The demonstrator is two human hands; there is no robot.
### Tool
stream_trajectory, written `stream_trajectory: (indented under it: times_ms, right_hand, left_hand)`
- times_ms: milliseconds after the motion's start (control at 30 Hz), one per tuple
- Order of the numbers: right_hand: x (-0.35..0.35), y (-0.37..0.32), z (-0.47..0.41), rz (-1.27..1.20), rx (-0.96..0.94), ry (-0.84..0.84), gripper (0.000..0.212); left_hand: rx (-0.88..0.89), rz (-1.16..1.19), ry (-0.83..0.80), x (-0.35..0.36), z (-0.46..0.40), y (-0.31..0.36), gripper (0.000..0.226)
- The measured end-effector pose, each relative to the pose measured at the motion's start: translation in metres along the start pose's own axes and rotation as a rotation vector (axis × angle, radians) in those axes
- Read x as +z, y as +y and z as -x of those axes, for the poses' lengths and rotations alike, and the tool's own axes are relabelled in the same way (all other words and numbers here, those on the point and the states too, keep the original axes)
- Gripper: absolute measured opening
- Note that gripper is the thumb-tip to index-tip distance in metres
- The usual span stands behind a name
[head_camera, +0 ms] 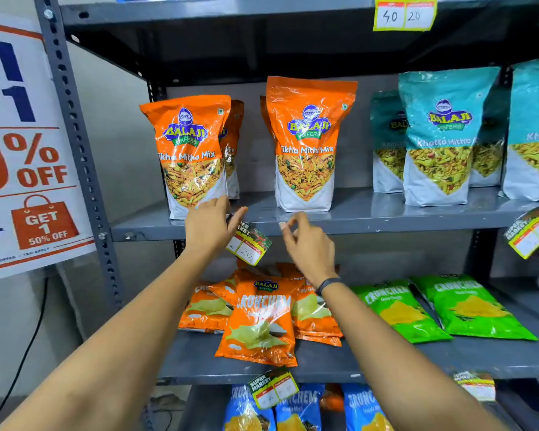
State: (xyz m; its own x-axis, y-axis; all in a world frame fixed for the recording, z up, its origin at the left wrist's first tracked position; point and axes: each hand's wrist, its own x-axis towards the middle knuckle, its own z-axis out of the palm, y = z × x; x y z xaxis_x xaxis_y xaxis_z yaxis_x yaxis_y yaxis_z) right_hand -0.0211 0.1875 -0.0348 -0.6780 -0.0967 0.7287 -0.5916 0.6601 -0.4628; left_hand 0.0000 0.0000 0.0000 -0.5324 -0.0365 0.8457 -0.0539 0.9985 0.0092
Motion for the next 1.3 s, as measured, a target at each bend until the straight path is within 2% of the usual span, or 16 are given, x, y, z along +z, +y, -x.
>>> stream_trajectory:
  times_ms: [133, 233, 367, 567, 633, 733, 833, 933, 1033, 1167, 1300]
  right_hand:
    - [0.026, -0.007, 0.0, -0.288, 0.159, -0.219, 0.022]
    - [0.038, -0.012, -0.01, -0.429, 0.217, -0.257, 0.022]
    - [0.042, -0.012, -0.021, -0.469, 0.239, -0.238, 0.038]
    - [0.04, -0.008, -0.036, -0.488, 0.281, -0.328, 0.034]
    - [0.037, -0.007, -0.036, -0.432, 0.225, -0.342, 0.026]
    - [0.03, -0.006, -0.029, -0.264, 0.083, -0.254, 0.014]
    - [0.022, -0.008, -0.025, -0.034, -0.018, -0.197, 0.02]
    - [0.022, -0.01, -0.025, 0.072, -0.063, -0.197, 0.023]
    - [0.022, -0.011, -0.025, 0.068, -0.066, -0.194, 0.022]
    - [0.021, -0.009, -0.029, -0.093, 0.019, -0.149, 0.018]
    - [0.02, -0.009, -0.033, -0.107, 0.039, -0.126, 0.019]
  left_hand:
    - [-0.036, 0.003, -0.168, 0.003, -0.002, -0.001, 0.05]
    - [-0.044, -0.012, -0.286, 0.003, -0.009, -0.003, 0.047]
    - [-0.008, 0.008, -0.431, 0.003, -0.018, -0.001, 0.041]
    - [-0.086, 0.195, -0.572, -0.003, -0.025, -0.003, 0.041]
    - [-0.052, 0.221, -0.573, -0.008, -0.021, -0.007, 0.039]
    - [0.052, 0.181, -0.526, -0.01, -0.012, -0.01, 0.034]
    - [0.116, 0.104, -0.478, -0.006, -0.005, -0.01, 0.034]
    - [0.137, 0.046, -0.41, -0.003, -0.002, -0.007, 0.034]
    - [0.148, 0.042, -0.39, -0.002, -0.002, -0.008, 0.033]
    - [0.125, 0.093, -0.413, -0.004, -0.007, -0.009, 0.034]
    - [0.1, 0.063, -0.383, -0.002, -0.01, -0.005, 0.034]
